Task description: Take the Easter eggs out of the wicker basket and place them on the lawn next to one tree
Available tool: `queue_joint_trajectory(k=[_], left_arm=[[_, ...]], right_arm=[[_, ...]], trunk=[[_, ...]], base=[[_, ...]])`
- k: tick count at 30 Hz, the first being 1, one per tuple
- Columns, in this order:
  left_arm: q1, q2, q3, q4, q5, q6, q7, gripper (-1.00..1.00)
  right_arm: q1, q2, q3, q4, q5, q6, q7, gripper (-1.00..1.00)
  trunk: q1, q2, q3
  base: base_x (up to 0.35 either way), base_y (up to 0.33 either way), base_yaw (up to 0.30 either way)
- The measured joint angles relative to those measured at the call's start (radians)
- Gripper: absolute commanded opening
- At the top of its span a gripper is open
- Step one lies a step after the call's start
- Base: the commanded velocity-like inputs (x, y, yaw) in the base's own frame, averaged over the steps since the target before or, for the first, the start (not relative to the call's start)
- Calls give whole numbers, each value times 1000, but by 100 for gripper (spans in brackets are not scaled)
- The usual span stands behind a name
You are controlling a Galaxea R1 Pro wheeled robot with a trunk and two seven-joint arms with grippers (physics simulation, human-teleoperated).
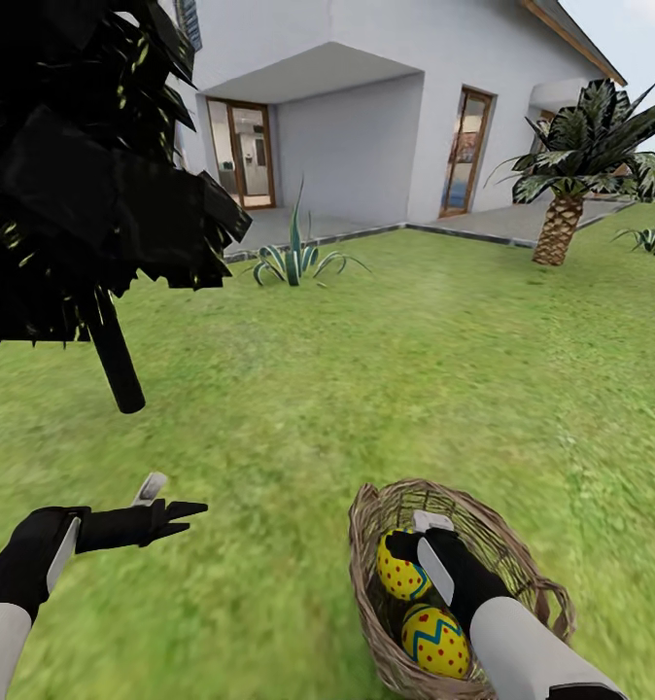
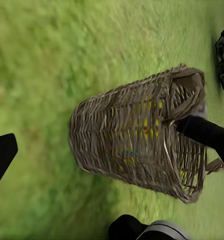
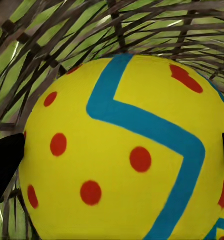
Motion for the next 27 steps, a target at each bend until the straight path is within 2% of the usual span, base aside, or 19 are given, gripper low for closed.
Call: queue_joint_trajectory(k=[27], left_arm=[[0,0,0,0,0,0,0,100]], right_arm=[[0,0,0,0,0,-1,0,-100]], trunk=[[-12,6,104]], base=[[-100,0,0]])
